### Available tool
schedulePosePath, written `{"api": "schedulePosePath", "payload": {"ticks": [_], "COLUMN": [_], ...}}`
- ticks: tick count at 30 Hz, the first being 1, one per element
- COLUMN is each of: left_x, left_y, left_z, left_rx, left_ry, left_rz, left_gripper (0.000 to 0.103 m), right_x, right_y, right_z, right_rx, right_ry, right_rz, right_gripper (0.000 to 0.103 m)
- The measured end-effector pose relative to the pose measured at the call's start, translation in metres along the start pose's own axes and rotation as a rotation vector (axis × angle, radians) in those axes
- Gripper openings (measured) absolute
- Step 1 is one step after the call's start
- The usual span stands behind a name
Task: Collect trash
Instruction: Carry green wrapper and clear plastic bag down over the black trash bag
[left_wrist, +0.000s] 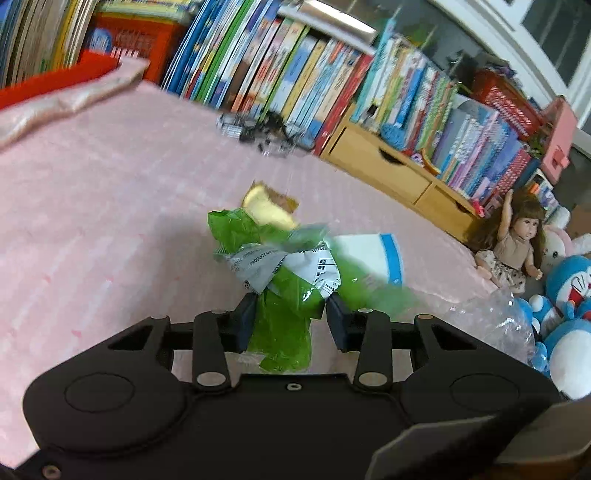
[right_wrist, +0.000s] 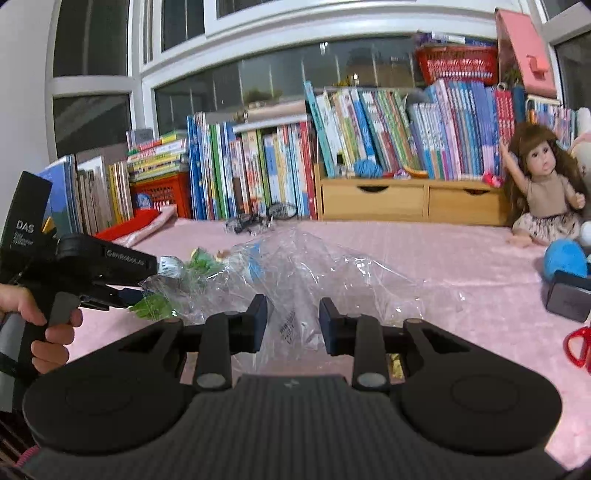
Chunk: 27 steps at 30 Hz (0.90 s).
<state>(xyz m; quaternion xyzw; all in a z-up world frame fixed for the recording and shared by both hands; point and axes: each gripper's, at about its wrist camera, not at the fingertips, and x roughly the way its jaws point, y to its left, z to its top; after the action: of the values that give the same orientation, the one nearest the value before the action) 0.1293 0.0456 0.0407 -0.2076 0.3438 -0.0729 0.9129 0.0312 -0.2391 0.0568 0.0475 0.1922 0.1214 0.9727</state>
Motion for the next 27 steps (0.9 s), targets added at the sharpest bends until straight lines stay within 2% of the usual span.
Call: {"api": "schedulePosePath", "payload": {"ticks": [5, 15, 27], "left_x": [-0.034, -0.101, -0.155], "left_y": [-0.006, -0.02, 0.001], "left_z": [-0.003, -0.046, -0.098], "left_rx": [0.013, 0.16, 0.116], "left_ry": [-0.064, -0.136, -0.047], "left_rz": [-0.008, 0.018, -0.04], "left_gripper": [0.038, 0.039, 0.039], "right_x": [-0.012, -0.032, -0.065], "right_y": [-0.001, 0.001, 0.018], "right_z": [0.006, -0.001, -0.032], "right_rx": [0.012, 0.021, 0.011], "right_ry": [-0.045, -0.048, -0.001], "right_rz": [-0.014, 0.011, 0.065], "right_gripper": [0.035, 0.035, 0.035]}}
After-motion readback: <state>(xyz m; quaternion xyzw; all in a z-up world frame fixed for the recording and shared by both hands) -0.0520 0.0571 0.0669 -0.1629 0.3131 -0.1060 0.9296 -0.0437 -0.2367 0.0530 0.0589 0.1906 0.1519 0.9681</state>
